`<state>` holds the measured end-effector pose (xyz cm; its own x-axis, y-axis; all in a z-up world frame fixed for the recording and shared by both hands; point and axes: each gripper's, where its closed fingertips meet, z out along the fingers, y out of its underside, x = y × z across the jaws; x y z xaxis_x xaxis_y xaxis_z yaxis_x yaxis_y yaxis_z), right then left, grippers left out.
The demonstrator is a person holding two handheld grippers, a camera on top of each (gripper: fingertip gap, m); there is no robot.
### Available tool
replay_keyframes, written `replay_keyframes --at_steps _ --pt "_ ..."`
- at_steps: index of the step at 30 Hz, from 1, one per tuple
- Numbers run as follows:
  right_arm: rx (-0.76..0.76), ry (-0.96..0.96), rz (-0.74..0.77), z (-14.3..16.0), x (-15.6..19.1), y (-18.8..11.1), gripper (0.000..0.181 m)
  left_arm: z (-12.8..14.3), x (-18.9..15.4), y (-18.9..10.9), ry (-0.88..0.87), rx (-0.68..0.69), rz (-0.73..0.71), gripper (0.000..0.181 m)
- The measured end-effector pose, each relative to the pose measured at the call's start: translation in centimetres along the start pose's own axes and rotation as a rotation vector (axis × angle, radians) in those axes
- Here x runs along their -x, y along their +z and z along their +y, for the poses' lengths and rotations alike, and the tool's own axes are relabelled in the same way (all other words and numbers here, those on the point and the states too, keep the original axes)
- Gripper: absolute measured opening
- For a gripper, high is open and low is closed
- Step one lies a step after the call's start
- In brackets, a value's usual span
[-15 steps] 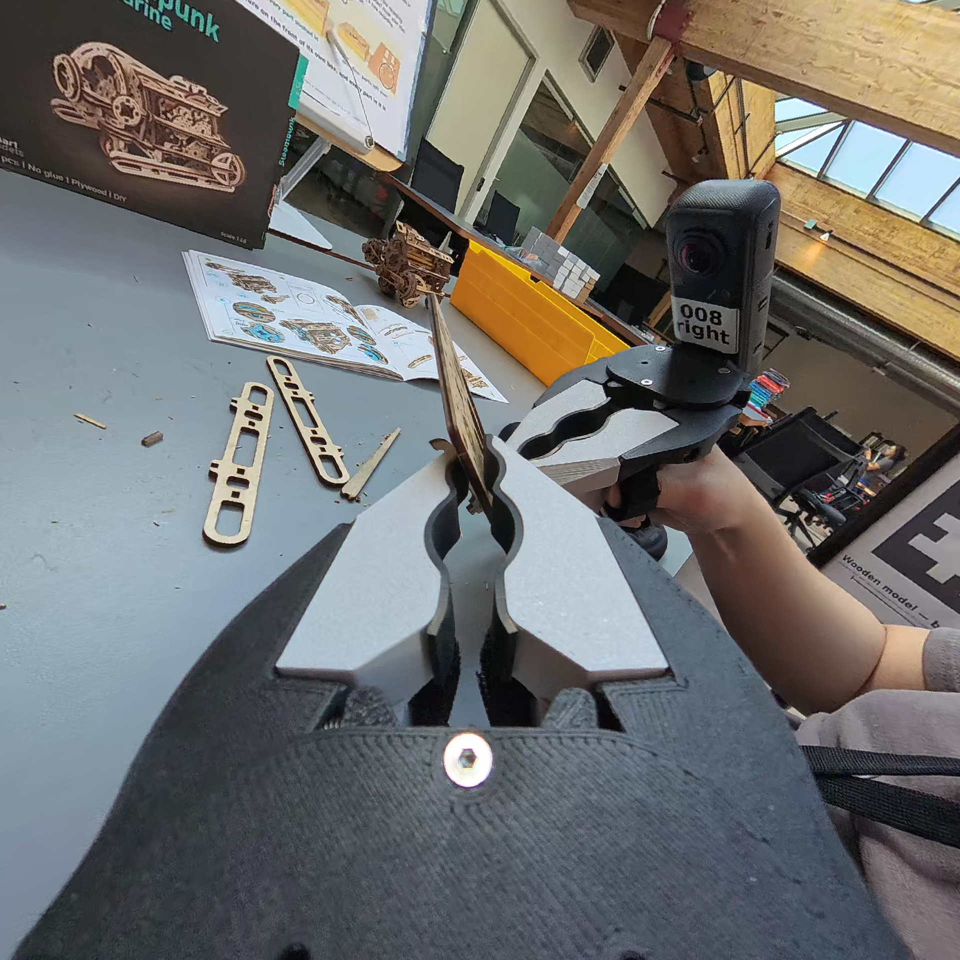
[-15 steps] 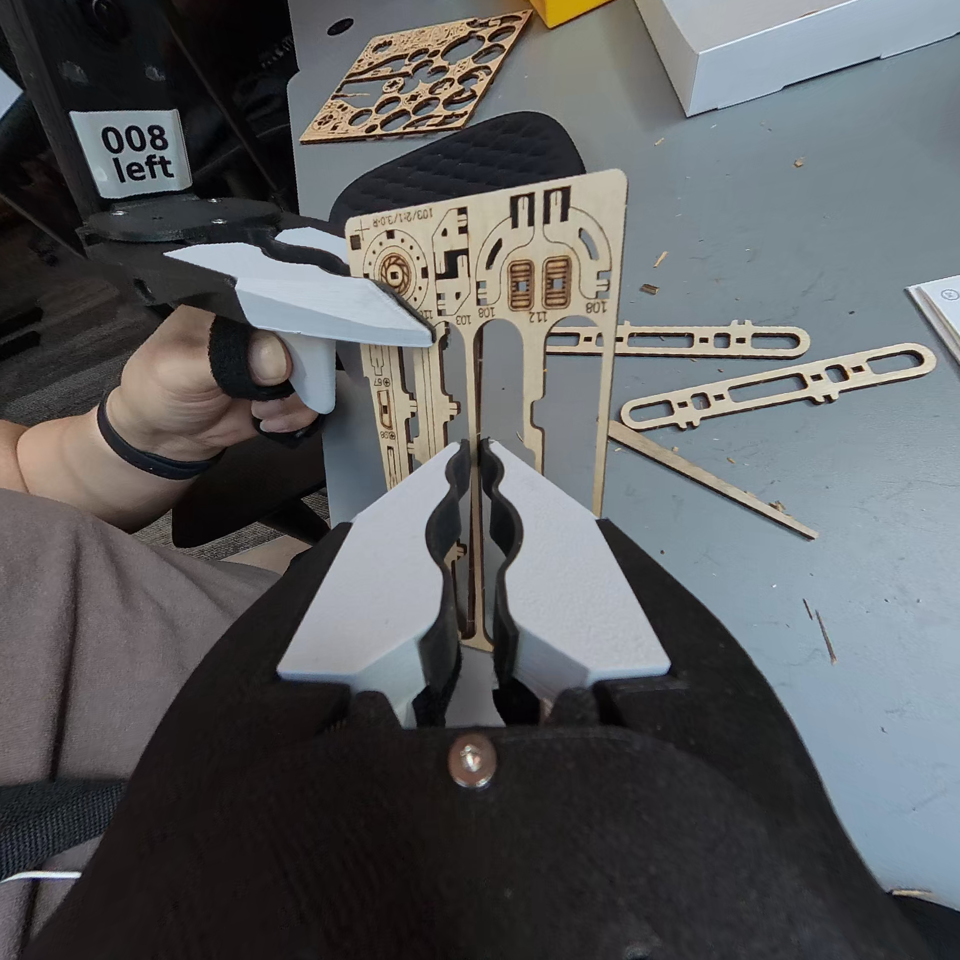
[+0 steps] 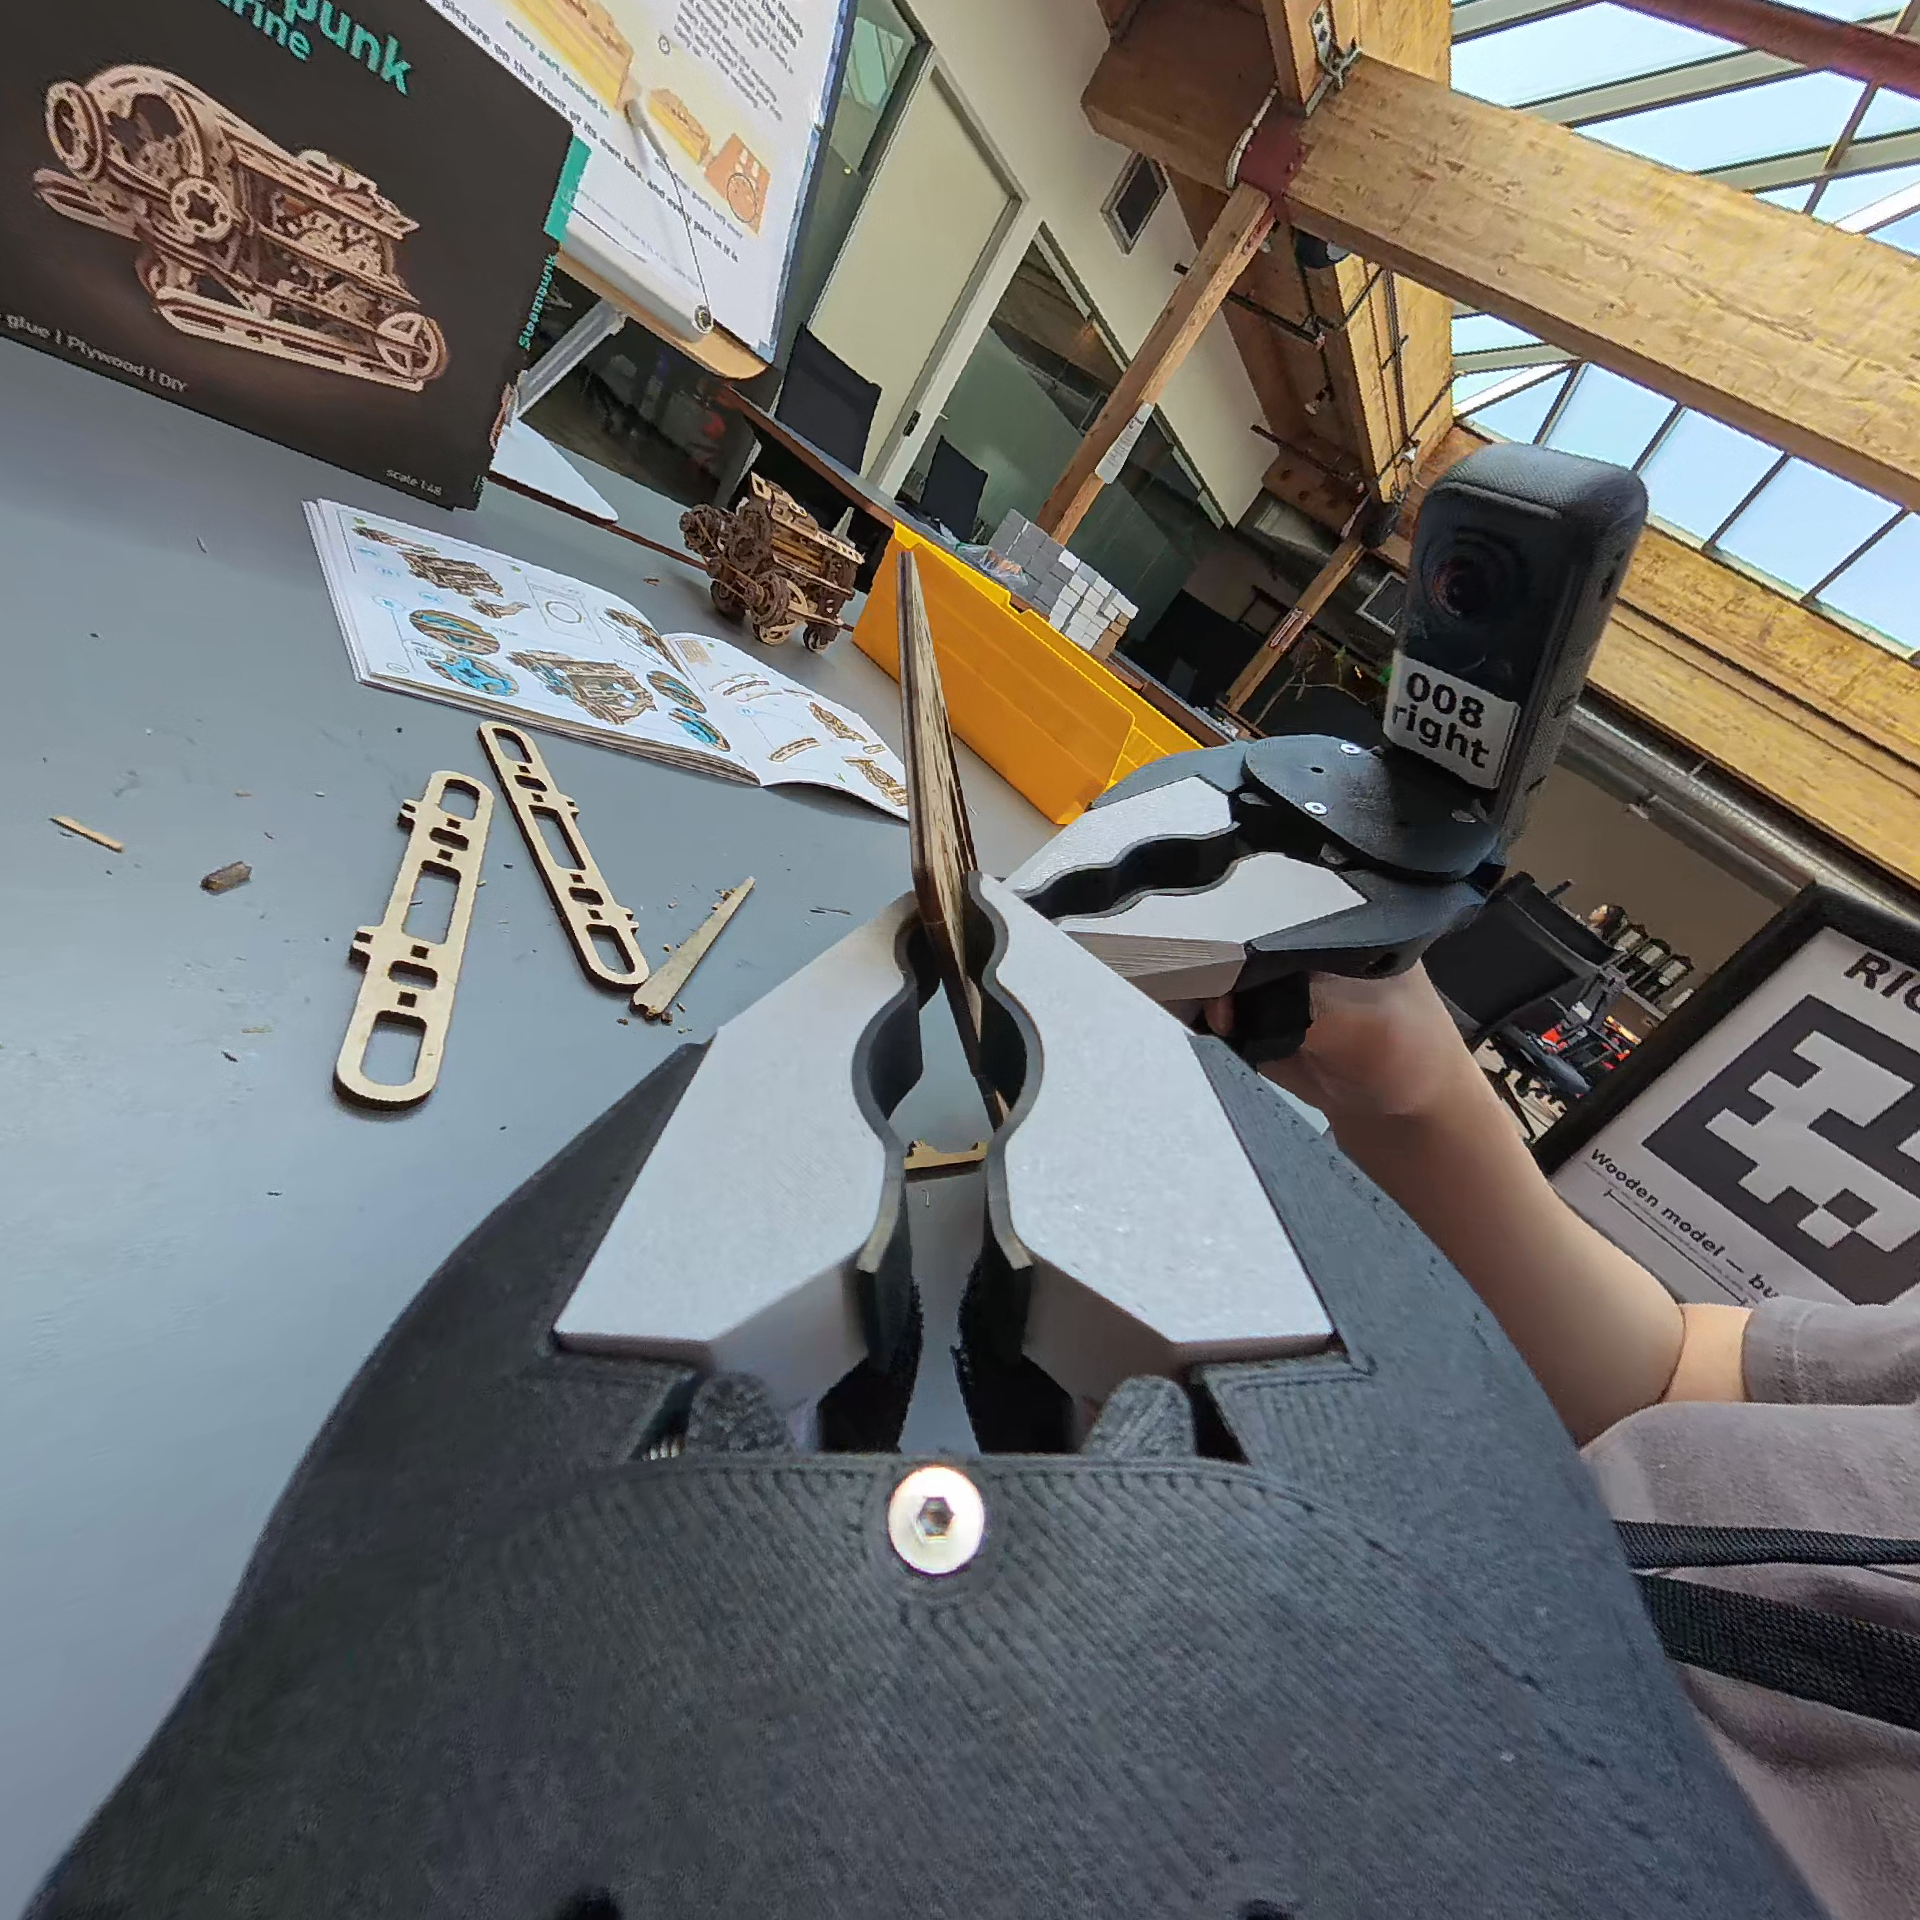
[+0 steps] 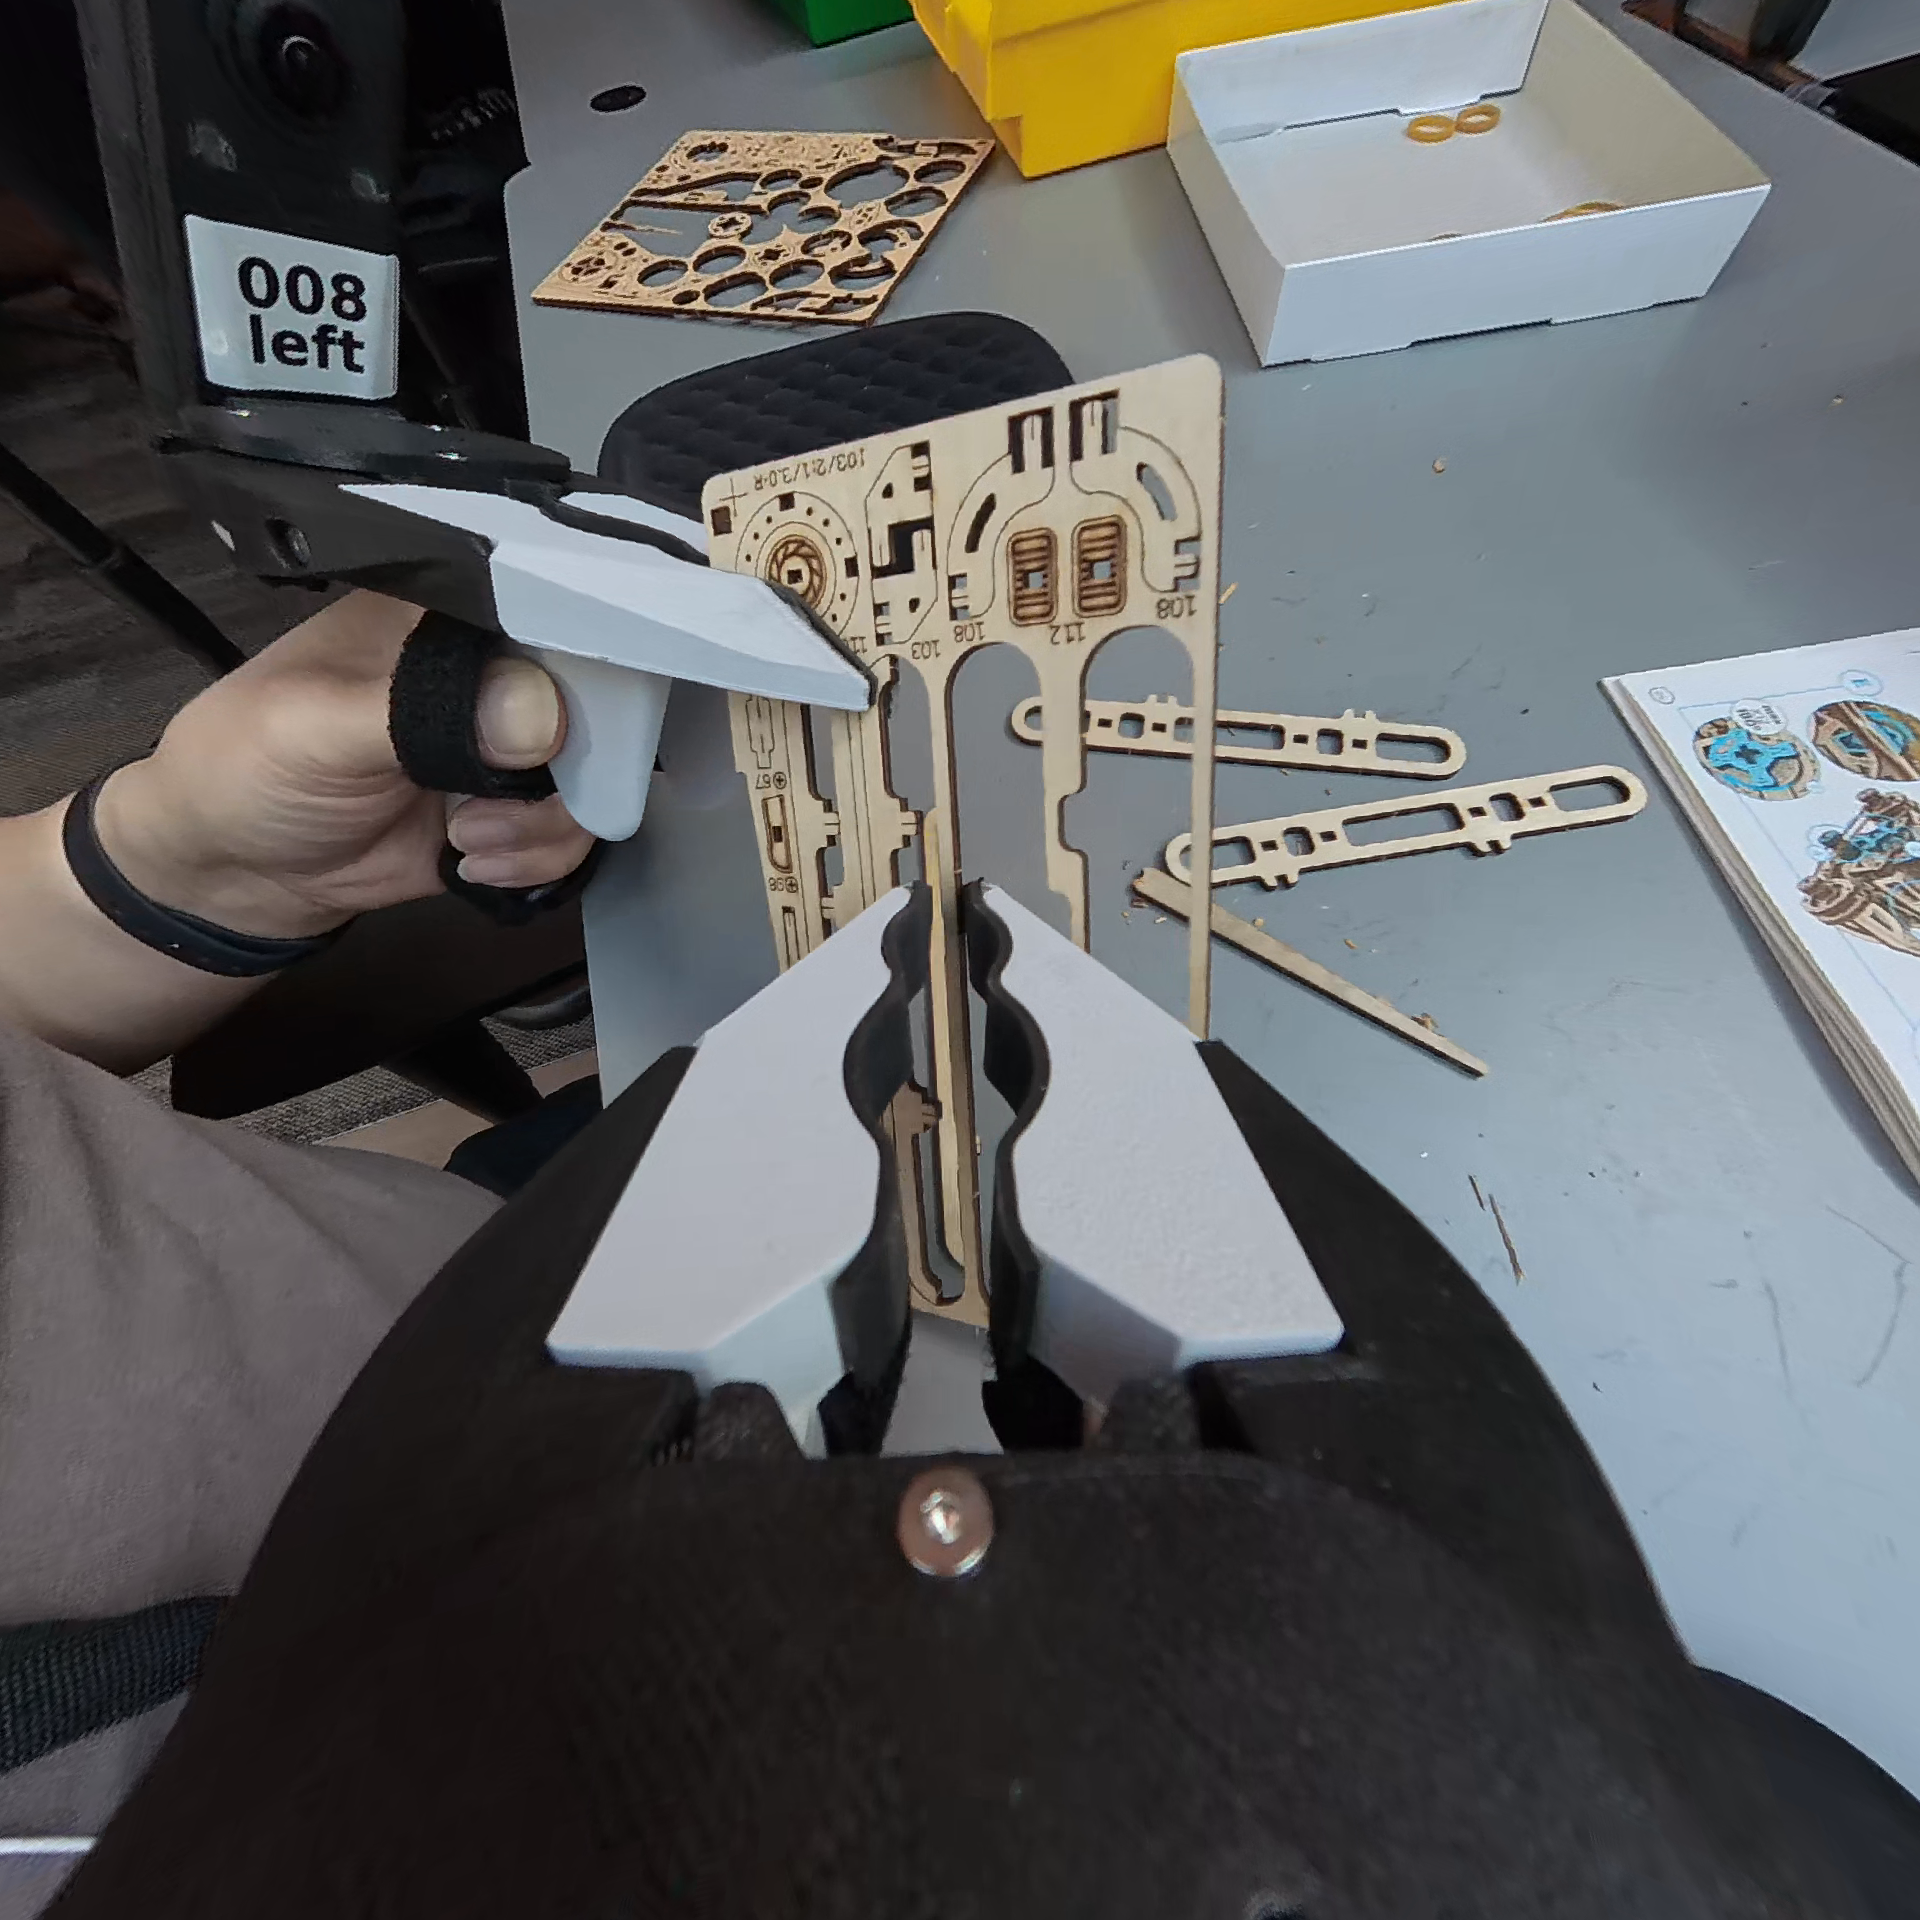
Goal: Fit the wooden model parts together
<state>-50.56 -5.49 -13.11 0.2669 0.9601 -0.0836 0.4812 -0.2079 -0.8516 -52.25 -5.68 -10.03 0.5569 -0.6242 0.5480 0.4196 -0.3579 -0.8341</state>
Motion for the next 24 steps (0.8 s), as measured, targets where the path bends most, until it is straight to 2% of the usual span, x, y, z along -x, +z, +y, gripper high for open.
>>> replay_keyframes --at_steps 6,7,10,14,19,22,24 --pt "-0.025 -0.270 0.278 -1.3 -1.0 -1.6 0.013 -1.0 1.3 -1.4 -0.026 -0.032 -0.050 0.000" --pt "-0.036 -0.267 0.253 -1.4 -0.5 -1.7 0.013 -1.1 1.3 -1.5 -0.025 -0.028 -0.043 0.000" --pt "-0.030 -0.124 0.010 -0.3 1.7 -1.0 0.020 -0.9 1.0 -1.5 -0.021 0.001 -0.011 0.000" --pt "-0.126 -0.020 -0.048 -1.3 0.9 -1.1 0.025 -0.7 0.2 -1.4 0.003 0.022 0.031 0.000" --pt "-0.149 0.134 -0.281 -2.2 2.3 -0.9 0.025 -0.3 -0.5 -0.8 0.003 0.049 0.075 0.000" --pt "-0.151 0.199 -0.297 -2.2 1.5 -0.5 0.018 -0.3 -0.3 -0.7 -0.001 0.047 0.080 0.002" --pt "-0.158 0.247 -0.326 -2.2 1.6 -0.3 0.020 -0.3 -0.1 -0.7 -0.020 0.044 0.076 0.002"
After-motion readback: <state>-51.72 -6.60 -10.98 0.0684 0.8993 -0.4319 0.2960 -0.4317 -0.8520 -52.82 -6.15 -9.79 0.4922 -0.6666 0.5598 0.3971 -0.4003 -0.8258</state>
